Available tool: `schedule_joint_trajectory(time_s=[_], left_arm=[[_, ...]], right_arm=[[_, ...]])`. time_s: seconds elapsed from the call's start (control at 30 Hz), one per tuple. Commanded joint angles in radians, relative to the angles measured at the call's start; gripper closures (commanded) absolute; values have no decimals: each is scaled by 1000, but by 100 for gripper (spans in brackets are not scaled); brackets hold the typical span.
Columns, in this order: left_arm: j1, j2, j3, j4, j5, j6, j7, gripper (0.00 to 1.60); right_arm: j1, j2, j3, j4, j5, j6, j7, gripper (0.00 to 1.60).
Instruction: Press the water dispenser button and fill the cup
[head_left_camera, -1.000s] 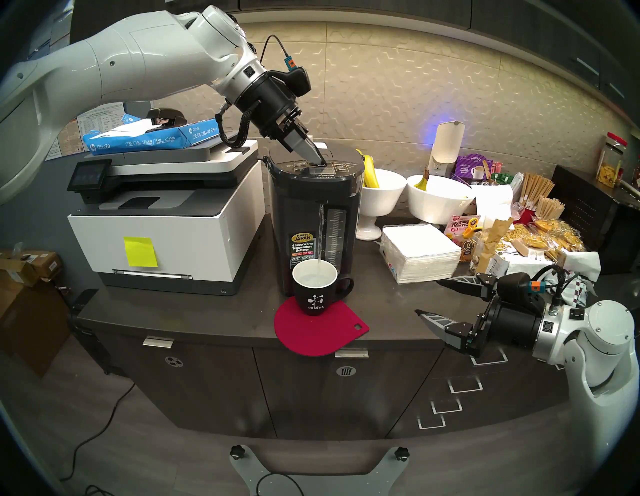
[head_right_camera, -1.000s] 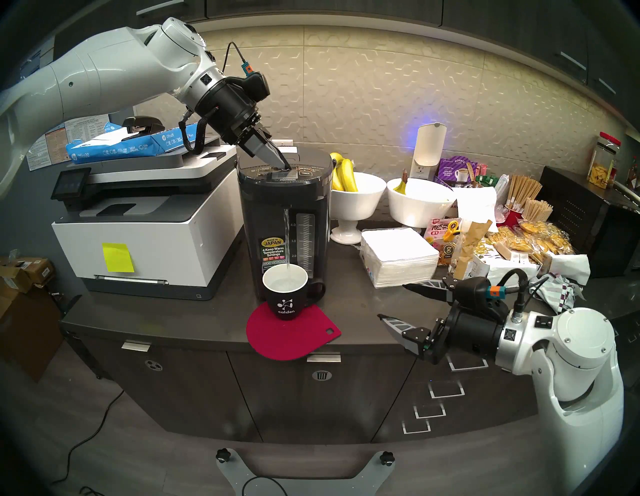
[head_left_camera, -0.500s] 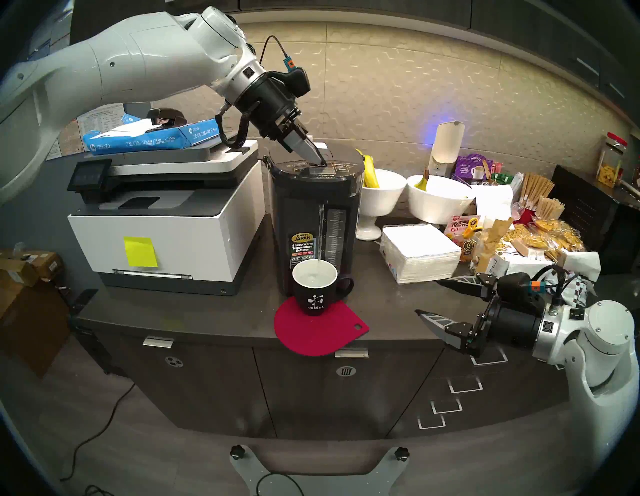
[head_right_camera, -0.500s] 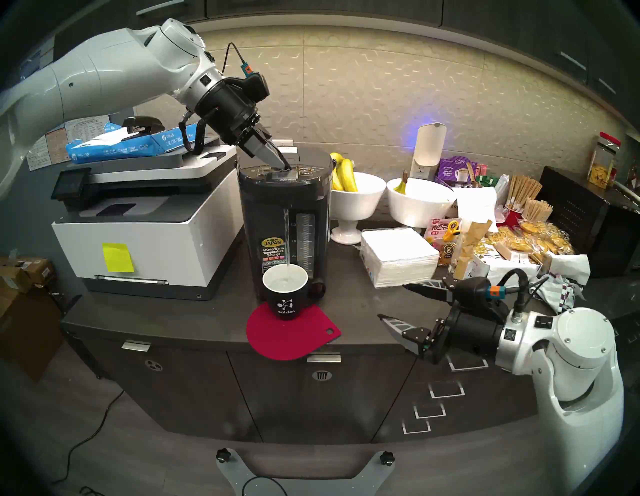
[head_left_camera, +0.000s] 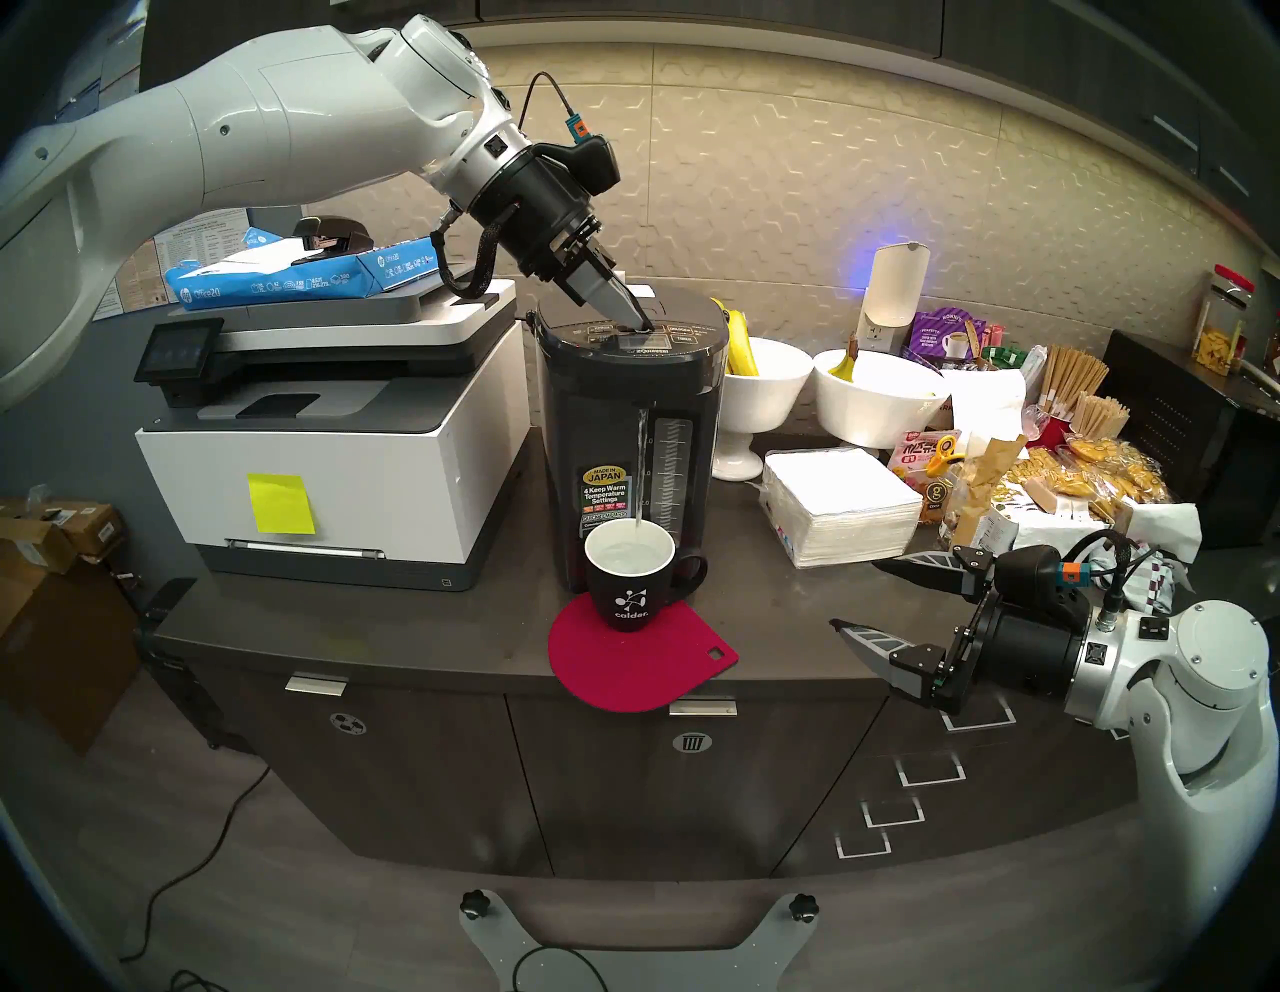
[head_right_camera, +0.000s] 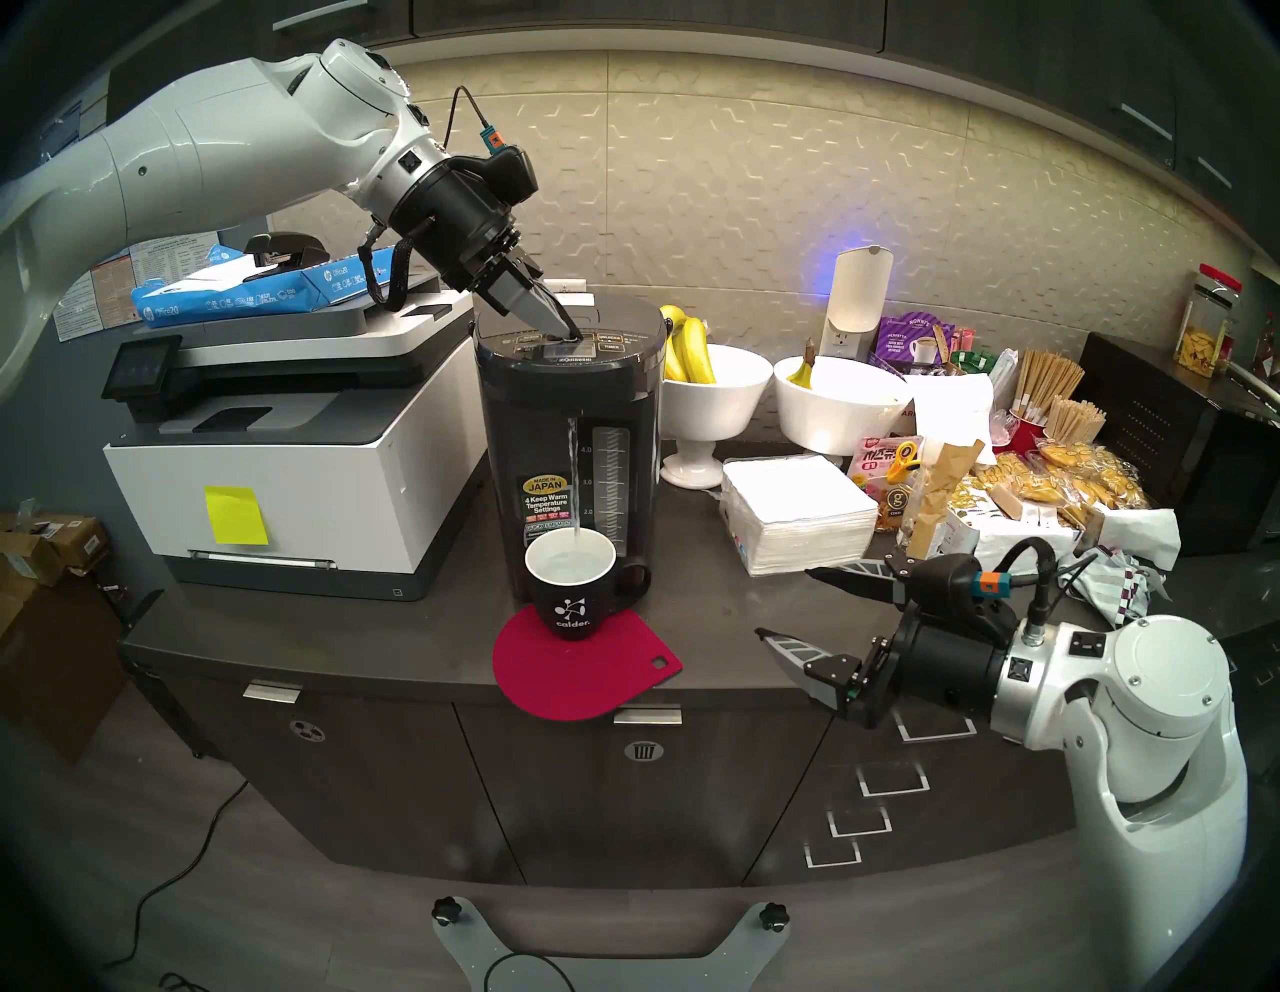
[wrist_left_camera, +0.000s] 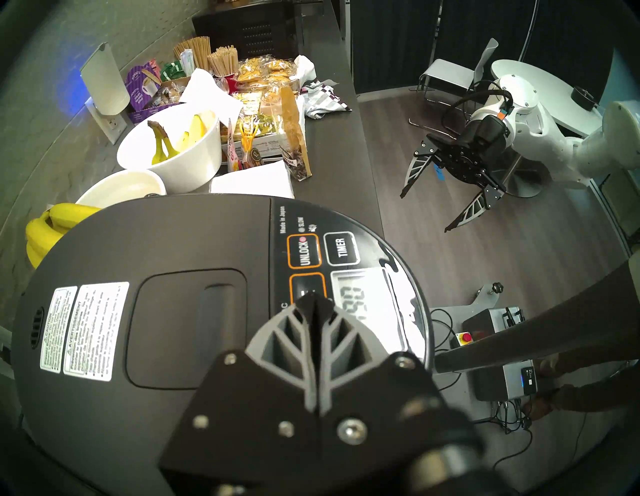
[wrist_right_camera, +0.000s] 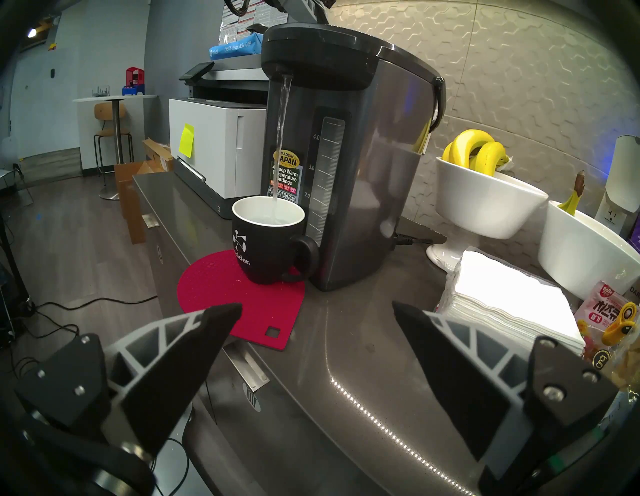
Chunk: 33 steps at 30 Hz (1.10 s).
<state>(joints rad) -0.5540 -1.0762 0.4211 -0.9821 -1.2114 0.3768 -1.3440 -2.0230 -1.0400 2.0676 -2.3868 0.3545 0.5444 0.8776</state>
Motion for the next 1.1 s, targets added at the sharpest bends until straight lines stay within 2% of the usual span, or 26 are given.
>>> schedule_joint_trajectory(time_s=[0.0, 0.7, 1.07], left_arm=[[51, -19, 34, -25, 15, 3, -2, 160], [51, -17, 29, -27, 2, -1, 9, 160], [40, 45, 12, -61, -28, -9, 45, 160]], right_arm=[[2, 1, 0, -11, 1, -1, 0, 0], [2, 1, 0, -12, 0, -1, 0, 0], [2, 1, 0, -12, 0, 0, 0, 0]])
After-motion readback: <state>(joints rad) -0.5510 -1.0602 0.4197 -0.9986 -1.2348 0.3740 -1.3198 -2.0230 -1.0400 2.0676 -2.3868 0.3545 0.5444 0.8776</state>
